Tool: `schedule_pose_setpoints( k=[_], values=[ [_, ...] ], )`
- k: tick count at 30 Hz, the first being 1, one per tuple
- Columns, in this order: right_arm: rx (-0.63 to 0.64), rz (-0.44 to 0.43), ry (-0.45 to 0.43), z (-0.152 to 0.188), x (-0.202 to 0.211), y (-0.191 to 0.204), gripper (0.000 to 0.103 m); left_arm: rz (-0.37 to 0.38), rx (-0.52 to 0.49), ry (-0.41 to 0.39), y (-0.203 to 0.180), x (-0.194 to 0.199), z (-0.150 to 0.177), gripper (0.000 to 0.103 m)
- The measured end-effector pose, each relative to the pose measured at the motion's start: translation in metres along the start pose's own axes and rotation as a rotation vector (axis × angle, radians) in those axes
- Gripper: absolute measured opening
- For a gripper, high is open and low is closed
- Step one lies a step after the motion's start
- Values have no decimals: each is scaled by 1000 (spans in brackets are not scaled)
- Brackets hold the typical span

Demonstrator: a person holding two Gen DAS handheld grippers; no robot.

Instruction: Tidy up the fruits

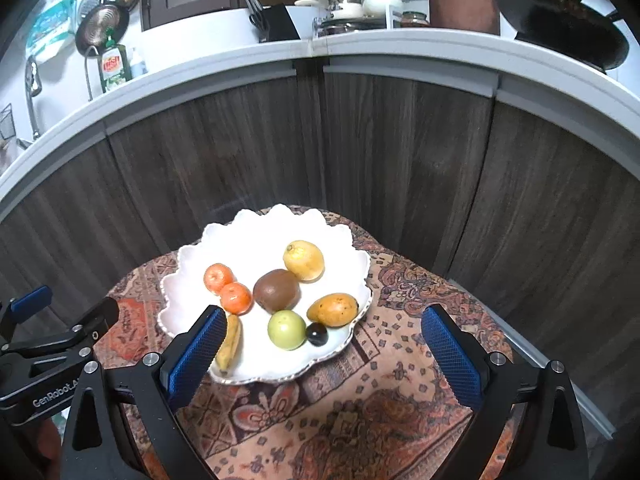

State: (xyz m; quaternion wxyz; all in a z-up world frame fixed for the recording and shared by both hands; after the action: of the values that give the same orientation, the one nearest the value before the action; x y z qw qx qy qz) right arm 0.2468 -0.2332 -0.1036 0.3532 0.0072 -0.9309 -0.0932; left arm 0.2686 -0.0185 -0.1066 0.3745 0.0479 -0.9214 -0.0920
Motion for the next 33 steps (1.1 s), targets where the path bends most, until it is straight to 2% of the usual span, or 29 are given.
schedule_pose_setpoints(
  k=[21,33],
  values=[
    [11,-20,-51,45,81,5,99,-14,16,-36,9,87,57,103],
    [34,-2,-83,83,116,1,99,-17,2,-66,8,117,96,103]
  ],
)
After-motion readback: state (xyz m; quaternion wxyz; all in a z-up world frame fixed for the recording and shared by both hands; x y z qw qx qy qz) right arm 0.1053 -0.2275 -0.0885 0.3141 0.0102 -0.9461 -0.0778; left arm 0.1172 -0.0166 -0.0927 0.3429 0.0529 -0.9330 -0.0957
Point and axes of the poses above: each gripper's, at about its wrist camera, not at the fingertips, and x roughly against the way its jaws point, y to its left, z to its underside, the point moved 6 cm from there along -x, roughly the way its jaws point, and after that the axes turned 9 degrees about -z, right-handed, at the moved point
